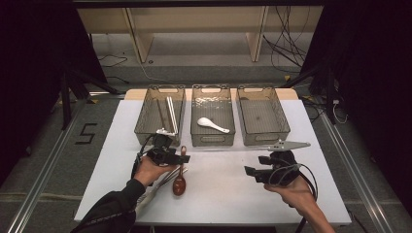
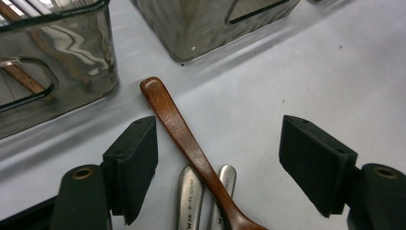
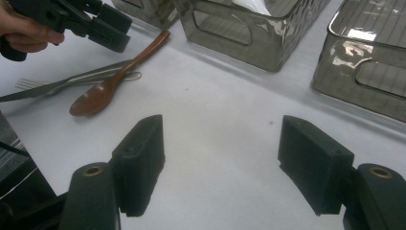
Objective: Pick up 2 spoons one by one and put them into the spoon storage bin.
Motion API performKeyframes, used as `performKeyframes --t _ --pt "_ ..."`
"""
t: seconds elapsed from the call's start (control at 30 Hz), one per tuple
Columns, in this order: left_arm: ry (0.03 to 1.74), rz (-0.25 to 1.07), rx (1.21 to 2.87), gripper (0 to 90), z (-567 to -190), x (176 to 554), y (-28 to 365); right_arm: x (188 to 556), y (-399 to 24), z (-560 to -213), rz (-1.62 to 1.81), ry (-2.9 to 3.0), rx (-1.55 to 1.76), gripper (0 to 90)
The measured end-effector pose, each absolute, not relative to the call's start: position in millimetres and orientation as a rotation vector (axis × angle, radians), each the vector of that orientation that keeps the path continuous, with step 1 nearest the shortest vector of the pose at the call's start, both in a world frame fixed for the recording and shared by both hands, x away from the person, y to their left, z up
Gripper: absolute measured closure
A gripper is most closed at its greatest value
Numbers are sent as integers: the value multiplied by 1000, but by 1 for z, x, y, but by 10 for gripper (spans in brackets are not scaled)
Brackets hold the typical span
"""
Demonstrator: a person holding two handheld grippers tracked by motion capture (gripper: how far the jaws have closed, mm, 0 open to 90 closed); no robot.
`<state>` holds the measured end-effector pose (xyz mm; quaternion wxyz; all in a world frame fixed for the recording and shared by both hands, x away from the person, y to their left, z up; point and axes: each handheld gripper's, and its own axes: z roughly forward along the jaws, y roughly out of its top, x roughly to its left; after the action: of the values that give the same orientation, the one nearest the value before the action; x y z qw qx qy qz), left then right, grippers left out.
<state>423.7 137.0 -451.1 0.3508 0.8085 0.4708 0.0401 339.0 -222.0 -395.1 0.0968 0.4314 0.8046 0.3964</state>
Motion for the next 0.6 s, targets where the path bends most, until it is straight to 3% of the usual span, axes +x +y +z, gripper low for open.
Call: performKeyframes --t 0.6 --pt "1280 37 2172 453 -470 435 132 338 -217 -395 1182 2411 1253 337"
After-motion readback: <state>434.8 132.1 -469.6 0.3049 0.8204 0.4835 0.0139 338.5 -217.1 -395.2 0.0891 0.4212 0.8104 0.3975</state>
